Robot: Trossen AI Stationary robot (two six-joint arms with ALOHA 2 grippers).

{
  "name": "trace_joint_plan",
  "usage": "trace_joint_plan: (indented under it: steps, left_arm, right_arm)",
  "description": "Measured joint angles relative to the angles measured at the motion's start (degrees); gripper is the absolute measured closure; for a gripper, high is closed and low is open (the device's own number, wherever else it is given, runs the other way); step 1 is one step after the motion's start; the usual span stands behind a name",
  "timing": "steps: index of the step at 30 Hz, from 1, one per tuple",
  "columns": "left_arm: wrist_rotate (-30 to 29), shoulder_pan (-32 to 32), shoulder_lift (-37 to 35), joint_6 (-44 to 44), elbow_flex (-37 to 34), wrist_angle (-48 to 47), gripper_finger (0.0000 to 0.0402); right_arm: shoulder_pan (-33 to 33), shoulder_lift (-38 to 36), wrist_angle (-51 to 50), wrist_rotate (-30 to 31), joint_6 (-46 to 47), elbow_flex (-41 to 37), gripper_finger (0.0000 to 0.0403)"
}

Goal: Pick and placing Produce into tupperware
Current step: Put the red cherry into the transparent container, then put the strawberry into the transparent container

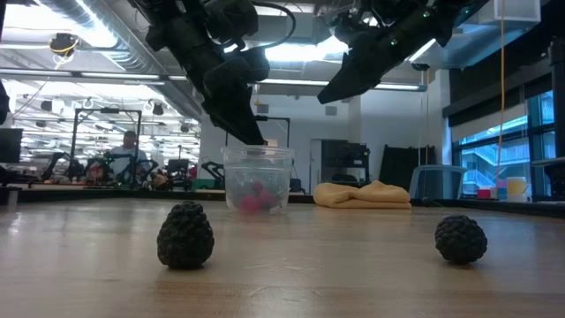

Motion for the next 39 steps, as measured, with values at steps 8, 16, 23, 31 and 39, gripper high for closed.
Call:
trace_joint_plan:
  steps: [8,16,23,31,39]
  left_arm:
    - [0.39,0.0,-0.02,-0.04,0.0,-0.02,0.0224]
    - [9.15,-0.02,-3.6,-1.58,-0.04,-1.76,0.0215]
    - [9.18,0.26,-15.03,-3.26,-0.04,-18.44,0.0215]
    - [12.38,-3.44,-23.15,-9.54,-0.04,-31.18,0.0215]
    - [11.81,-13.33,-23.27,-5.3,-0.04,-39.59,0.0215]
  right_arm:
    - [0.0,0.0,0.0,0.0,-0.09,0.0,0.0242]
    - [0.0,0.0,-0.04,0.0,-0.11,0.0,0.0242]
    - [0.0,0.0,-0.04,0.0,-0.13,0.0,0.0242]
    - [0.0,0.0,0.37,0.0,-0.24,0.0,0.0242]
    - [0.0,0.0,0.55,0.0,-0.35,0.0,0.0242]
